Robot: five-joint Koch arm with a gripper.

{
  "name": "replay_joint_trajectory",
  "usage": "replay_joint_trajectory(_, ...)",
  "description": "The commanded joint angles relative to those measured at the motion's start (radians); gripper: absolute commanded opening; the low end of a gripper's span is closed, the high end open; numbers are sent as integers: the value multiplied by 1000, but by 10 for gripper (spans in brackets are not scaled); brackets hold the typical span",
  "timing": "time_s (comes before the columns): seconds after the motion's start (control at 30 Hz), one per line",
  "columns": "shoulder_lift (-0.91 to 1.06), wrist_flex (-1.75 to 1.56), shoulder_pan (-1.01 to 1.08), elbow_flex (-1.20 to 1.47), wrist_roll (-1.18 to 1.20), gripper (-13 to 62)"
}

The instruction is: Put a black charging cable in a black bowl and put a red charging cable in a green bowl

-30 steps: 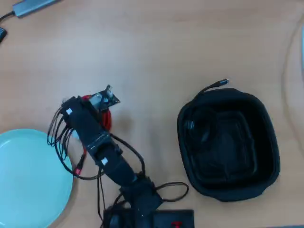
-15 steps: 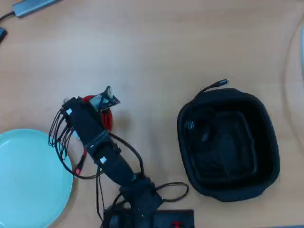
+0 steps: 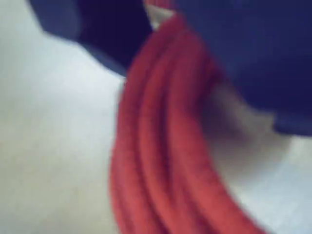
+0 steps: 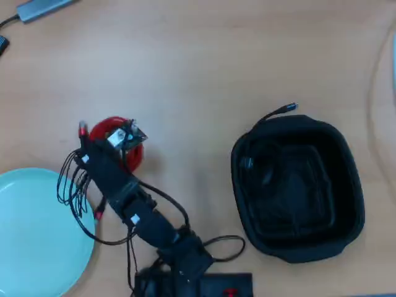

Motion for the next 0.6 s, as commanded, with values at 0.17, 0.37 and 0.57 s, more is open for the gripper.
replay_joint_trajectory(0.17, -5, -186, -51, 52, 63, 202)
replay_joint_trajectory(0.37, 8, -195, -44, 74, 91, -108)
replay_joint_trajectory(0.57, 110, -179, -48, 61, 91, -64)
